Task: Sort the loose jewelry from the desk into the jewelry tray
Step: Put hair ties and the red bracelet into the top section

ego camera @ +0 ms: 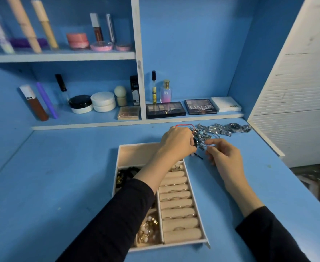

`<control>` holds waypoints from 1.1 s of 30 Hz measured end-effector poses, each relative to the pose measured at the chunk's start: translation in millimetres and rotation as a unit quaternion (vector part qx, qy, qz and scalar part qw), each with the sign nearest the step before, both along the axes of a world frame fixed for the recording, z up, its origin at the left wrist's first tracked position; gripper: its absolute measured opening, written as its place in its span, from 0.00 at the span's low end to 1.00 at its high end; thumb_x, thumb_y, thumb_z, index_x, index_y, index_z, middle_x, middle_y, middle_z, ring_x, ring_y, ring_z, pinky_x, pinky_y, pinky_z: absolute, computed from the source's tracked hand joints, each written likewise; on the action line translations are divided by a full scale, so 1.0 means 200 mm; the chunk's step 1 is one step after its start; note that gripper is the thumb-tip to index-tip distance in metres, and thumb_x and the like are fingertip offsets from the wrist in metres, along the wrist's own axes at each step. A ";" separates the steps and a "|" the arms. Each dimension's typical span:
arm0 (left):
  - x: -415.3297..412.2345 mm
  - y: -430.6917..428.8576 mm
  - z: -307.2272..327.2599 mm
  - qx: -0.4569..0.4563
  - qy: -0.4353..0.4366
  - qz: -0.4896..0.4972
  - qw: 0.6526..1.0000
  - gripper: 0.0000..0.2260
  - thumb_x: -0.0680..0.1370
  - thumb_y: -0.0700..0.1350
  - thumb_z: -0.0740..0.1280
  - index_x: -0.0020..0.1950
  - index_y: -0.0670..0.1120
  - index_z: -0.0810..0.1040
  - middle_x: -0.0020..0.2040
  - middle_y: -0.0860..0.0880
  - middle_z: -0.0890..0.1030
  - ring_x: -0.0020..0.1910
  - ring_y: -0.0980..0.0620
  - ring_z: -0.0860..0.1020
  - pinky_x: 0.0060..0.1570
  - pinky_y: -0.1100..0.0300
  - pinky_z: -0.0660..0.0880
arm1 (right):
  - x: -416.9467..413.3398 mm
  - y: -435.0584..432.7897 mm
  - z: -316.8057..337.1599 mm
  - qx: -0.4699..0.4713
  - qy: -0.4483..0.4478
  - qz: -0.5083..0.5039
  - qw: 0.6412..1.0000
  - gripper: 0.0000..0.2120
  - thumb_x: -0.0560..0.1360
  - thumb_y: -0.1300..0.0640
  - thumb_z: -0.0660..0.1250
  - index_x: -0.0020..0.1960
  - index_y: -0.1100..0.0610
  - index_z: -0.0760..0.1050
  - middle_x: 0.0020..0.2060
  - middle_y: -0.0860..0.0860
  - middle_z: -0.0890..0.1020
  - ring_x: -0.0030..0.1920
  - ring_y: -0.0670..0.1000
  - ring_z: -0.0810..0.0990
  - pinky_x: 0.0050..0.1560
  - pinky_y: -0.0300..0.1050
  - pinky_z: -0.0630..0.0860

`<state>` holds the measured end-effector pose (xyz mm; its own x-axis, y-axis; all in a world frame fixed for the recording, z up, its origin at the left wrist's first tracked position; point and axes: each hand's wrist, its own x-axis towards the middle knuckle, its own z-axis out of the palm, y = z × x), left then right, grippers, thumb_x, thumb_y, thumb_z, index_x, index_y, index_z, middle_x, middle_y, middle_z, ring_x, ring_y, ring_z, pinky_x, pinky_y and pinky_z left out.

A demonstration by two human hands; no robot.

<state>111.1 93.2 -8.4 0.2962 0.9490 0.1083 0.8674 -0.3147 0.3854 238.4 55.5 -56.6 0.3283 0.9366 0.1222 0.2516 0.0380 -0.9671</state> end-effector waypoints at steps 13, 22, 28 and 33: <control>-0.14 -0.06 0.10 -0.125 -0.338 0.068 0.930 0.05 0.69 0.46 0.74 0.42 0.46 0.83 0.37 0.53 0.80 0.37 0.58 0.75 0.38 0.64 0.69 | -0.03 0.04 0.11 -0.056 -0.080 0.035 0.995 0.15 0.76 0.47 0.64 0.40 0.56 0.81 0.32 0.52 0.80 0.33 0.48 0.71 0.33 0.42 0.65; -0.34 -0.12 0.25 -0.060 -0.408 0.078 0.908 0.08 0.73 0.42 0.70 0.51 0.44 0.81 0.38 0.52 0.81 0.32 0.60 0.76 0.27 0.72 0.70 | -0.03 0.11 0.14 -0.110 -0.287 0.058 0.950 0.09 0.72 0.54 0.69 0.38 0.60 0.77 0.33 0.54 0.77 0.30 0.47 0.70 0.27 0.38 0.63; -0.54 -0.19 0.24 -0.053 -0.400 0.115 0.908 0.05 0.73 0.43 0.70 0.47 0.50 0.81 0.40 0.52 0.83 0.34 0.59 0.79 0.31 0.68 0.73 | -0.02 0.14 0.16 -0.155 -0.283 0.069 0.944 0.12 0.72 0.59 0.68 0.44 0.70 0.79 0.34 0.62 0.77 0.33 0.52 0.68 0.28 0.41 0.61; -0.63 -0.19 0.14 -0.089 -0.322 0.157 0.929 0.05 0.70 0.42 0.72 0.43 0.51 0.81 0.39 0.48 0.84 0.33 0.56 0.79 0.28 0.69 0.70 | -0.03 0.13 0.18 -0.152 -0.266 0.077 0.949 0.14 0.72 0.56 0.69 0.41 0.69 0.79 0.27 0.56 0.71 0.30 0.51 0.66 0.28 0.42 0.59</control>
